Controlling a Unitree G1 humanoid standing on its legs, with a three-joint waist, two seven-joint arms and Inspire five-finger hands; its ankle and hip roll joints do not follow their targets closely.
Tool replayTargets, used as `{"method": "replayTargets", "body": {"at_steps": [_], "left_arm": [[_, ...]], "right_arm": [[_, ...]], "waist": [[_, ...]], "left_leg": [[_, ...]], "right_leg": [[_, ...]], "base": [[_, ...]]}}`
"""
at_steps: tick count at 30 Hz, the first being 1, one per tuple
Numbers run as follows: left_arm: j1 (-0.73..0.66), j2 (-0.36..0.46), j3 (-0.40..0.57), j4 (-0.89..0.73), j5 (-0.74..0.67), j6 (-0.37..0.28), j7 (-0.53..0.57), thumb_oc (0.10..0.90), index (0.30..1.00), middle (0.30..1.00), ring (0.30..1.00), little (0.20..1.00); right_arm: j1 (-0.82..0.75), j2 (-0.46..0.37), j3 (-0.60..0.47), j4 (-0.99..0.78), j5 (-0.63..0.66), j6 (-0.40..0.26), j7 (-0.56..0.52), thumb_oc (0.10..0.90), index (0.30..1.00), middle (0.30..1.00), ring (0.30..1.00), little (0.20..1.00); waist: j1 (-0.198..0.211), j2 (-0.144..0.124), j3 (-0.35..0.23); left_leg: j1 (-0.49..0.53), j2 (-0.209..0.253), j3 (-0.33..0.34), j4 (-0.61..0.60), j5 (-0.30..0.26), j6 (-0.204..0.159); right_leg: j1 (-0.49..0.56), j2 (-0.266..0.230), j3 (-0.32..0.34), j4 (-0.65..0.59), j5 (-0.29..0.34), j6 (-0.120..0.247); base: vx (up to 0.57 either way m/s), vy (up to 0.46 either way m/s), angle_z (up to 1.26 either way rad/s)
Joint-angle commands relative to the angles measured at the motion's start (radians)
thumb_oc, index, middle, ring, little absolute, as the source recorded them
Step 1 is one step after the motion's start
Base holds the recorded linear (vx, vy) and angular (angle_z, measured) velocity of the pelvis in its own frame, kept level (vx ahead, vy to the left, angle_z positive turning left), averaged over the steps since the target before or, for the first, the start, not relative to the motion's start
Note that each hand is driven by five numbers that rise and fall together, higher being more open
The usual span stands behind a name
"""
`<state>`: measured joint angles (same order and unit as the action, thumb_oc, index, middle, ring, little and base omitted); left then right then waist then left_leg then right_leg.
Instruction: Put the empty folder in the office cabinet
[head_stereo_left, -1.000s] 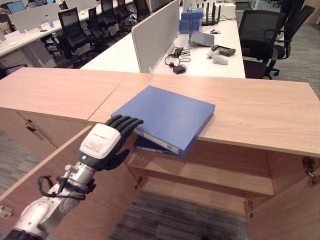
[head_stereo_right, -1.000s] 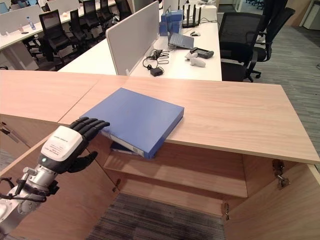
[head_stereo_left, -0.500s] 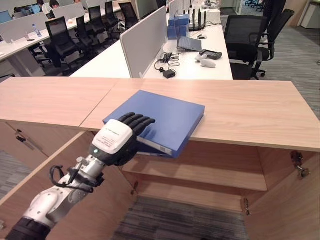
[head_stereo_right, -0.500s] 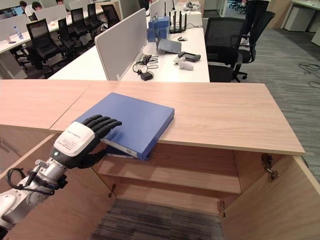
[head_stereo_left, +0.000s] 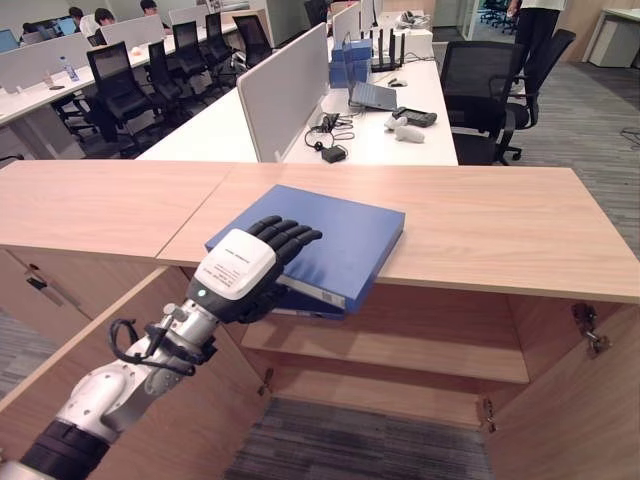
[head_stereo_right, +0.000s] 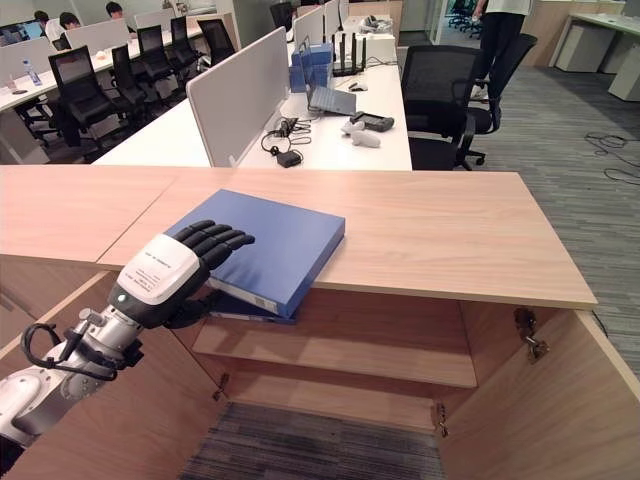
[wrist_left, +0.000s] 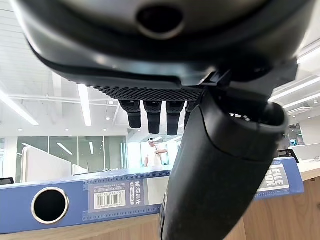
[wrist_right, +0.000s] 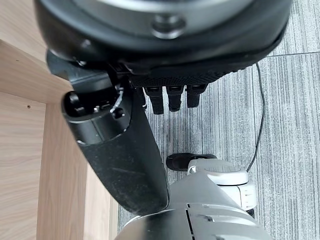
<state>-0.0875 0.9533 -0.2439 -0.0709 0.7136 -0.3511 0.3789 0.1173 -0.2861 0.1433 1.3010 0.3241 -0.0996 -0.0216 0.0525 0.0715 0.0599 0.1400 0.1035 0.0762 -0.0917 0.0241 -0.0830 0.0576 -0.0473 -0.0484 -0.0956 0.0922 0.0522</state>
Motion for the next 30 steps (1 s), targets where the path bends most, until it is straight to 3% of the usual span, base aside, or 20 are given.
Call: {"method": "replayTargets", "body": {"at_steps": [1, 18, 26, 27, 30], "left_arm": [[-0.197, 0.000, 0.027, -0.014, -0.051, 0.011, 0.036, 0.800, 0.900, 0.900, 0.900, 0.900], [-0.231, -0.069, -0.052, 0.064, -0.070, 0.024, -0.010, 0.800, 0.900, 0.900, 0.900, 0.900], [-0.262, -0.066, -0.065, 0.087, -0.050, 0.035, -0.008, 0.800, 0.900, 0.900, 0.900, 0.900], [-0.272, -0.078, -0.071, 0.092, -0.053, 0.039, -0.010, 0.400, 0.300, 0.300, 0.300, 0.300], [-0.270, -0.087, -0.070, 0.094, -0.057, 0.039, -0.013, 0.400, 0.300, 0.300, 0.300, 0.300]], "right_arm": [[-0.062, -0.001, -0.001, 0.010, 0.037, -0.010, 0.005, 0.800, 0.900, 0.900, 0.900, 0.900], [-0.056, 0.004, -0.044, -0.006, 0.095, -0.013, -0.010, 0.800, 0.900, 0.900, 0.900, 0.900], [-0.052, 0.012, -0.050, 0.012, 0.115, -0.004, -0.002, 0.800, 0.900, 0.900, 0.900, 0.900], [-0.050, 0.014, -0.056, 0.021, 0.117, -0.003, -0.003, 0.800, 0.900, 0.900, 0.900, 0.900], [-0.049, 0.014, -0.061, 0.022, 0.118, -0.002, -0.004, 0.800, 0.900, 0.900, 0.900, 0.900]], "waist": [[-0.026, -0.036, 0.015], [-0.048, -0.047, 0.014], [-0.059, -0.054, 0.013], [-0.063, -0.056, 0.013], [-0.066, -0.056, 0.013]], "left_leg": [[0.019, 0.047, 0.002, 0.004, -0.018, -0.077], [0.023, 0.049, 0.017, 0.004, -0.025, -0.075], [0.028, 0.052, 0.039, 0.004, -0.031, -0.076], [0.029, 0.050, 0.039, 0.004, -0.032, -0.076], [0.030, 0.049, 0.040, 0.004, -0.033, -0.075]], "right_leg": [[0.112, -0.064, 0.006, 0.008, -0.157, 0.102], [0.114, -0.061, 0.011, 0.008, -0.160, 0.099], [0.106, -0.059, 0.025, 0.008, -0.152, 0.102], [0.105, -0.061, 0.027, 0.008, -0.152, 0.102], [0.105, -0.062, 0.028, 0.008, -0.152, 0.102]], "base": [[-0.01, 0.000, -0.04], [0.00, 0.002, -0.03], [0.00, 0.004, -0.01], [0.00, 0.028, -0.05], [0.00, 0.014, -0.03]]}}
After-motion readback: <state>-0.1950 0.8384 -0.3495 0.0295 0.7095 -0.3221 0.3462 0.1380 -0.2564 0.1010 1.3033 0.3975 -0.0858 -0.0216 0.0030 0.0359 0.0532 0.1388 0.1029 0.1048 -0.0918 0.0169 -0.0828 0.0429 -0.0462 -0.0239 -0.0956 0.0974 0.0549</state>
